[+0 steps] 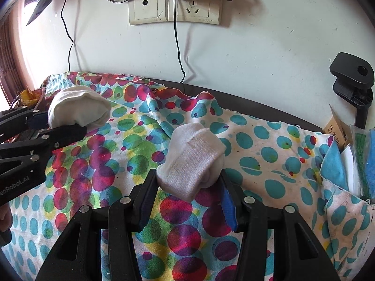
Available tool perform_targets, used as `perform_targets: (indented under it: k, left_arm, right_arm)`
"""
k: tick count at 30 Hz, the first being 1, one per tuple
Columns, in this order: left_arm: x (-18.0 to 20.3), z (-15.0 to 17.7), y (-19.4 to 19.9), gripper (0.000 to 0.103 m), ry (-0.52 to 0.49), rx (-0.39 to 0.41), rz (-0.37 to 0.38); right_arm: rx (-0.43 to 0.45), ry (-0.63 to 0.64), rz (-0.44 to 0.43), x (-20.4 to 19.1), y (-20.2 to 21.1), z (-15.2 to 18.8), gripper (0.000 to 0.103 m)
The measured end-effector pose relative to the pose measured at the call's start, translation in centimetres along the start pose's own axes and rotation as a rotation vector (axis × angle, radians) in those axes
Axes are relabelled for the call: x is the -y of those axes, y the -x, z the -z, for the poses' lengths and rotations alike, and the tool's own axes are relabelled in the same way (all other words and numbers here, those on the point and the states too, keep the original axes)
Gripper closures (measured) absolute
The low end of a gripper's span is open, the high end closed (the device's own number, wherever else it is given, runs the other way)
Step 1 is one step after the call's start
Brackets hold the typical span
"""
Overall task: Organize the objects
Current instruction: 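Carry the larger white sock into the red tray and open the left gripper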
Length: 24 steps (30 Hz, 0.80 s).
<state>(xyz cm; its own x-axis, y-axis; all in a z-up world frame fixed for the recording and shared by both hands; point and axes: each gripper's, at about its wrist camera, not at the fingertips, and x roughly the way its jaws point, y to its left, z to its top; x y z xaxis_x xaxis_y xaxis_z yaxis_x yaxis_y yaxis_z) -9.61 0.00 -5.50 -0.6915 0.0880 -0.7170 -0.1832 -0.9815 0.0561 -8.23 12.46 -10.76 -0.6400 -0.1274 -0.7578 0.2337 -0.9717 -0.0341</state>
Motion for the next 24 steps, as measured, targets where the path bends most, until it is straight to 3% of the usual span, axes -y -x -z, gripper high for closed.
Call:
perform_targets:
  k: [16,24]
  left_arm:
    - [-3.8,3.7,6.8,0.067,0.034,-0.007,-0.021]
    - [-8.0,5.5,9.9,0.067,0.084,-0.008,-0.084]
  right_arm:
    - [-0.024,0.036,0.037,-1.0,-0.4,0.1,0.055]
    - [-0.034,0.039,0.041,-1.2,-0.6,0.0,0.055]
